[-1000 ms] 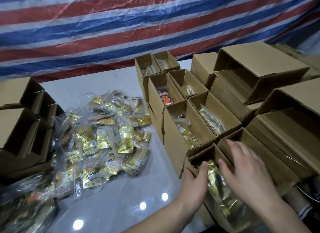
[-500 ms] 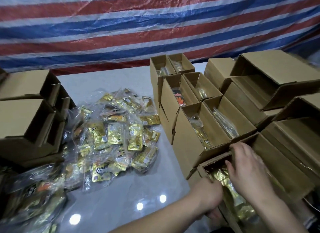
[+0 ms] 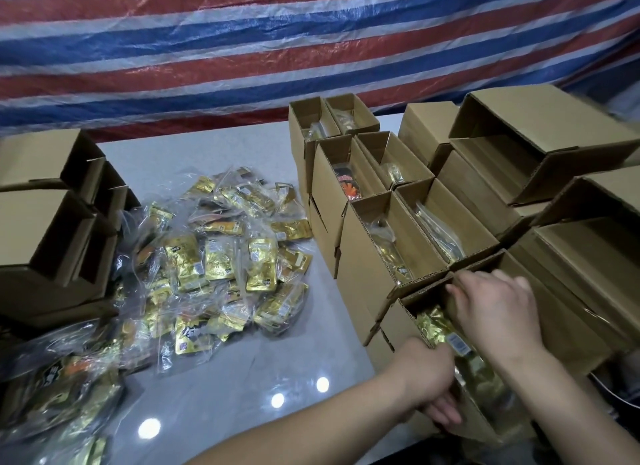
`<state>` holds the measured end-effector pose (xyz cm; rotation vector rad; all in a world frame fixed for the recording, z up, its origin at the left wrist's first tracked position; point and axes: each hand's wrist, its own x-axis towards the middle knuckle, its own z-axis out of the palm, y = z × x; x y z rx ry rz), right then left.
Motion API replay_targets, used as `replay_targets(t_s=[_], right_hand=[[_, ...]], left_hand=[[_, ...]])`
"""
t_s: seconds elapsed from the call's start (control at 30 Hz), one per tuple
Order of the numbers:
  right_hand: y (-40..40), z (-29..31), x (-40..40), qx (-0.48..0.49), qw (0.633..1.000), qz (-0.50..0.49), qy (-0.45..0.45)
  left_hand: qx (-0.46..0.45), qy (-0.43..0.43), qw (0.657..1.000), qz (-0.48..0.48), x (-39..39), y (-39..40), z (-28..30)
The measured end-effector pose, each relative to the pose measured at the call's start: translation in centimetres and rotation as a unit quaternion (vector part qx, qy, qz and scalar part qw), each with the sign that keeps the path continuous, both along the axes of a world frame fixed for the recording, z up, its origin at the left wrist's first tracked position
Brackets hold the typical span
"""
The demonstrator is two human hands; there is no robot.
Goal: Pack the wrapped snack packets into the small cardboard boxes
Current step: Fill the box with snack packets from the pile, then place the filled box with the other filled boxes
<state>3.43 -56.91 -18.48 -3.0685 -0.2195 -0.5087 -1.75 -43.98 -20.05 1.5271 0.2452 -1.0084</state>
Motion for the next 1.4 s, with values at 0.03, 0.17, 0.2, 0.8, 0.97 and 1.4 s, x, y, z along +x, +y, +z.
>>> replay_targets(t_s=[0.03,0.17,0.2,0.8,0.97,1.4], right_hand=[[0.0,0.2,0.4,-0.009,1.000,-0.001,0.001],[0.1,0.1,1.1,-0.050,0.998,-0.020,0.020],[0.1,0.0,1.1,-0.054,0.998,-0.020,0.017],[1.7,2.7,1.0,-0.093,0.991,-0.010,0.094],[3.8,5.0,1.0,-0.098,0.991,0.028,0.089],[22.2,8.6,3.2,0.041,0.948,0.276,0.155]], left_hand=[[-0.007,-0.002,1.000,0.002,0.3,0.1,0.2],[-0.018,0.008,1.000,0.000,0.9,0.5,0.6],[-0.019,0.010,1.000,0.000,0.9,0.5,0.6],[-0.034,0.021,0.999,0.035,0.5,3.7,-1.0],[-0.024,0.014,0.998,0.049,0.2,6.8,-0.6],[0.255,-0.242,0.890,0.291,-1.0,29.5,0.2]])
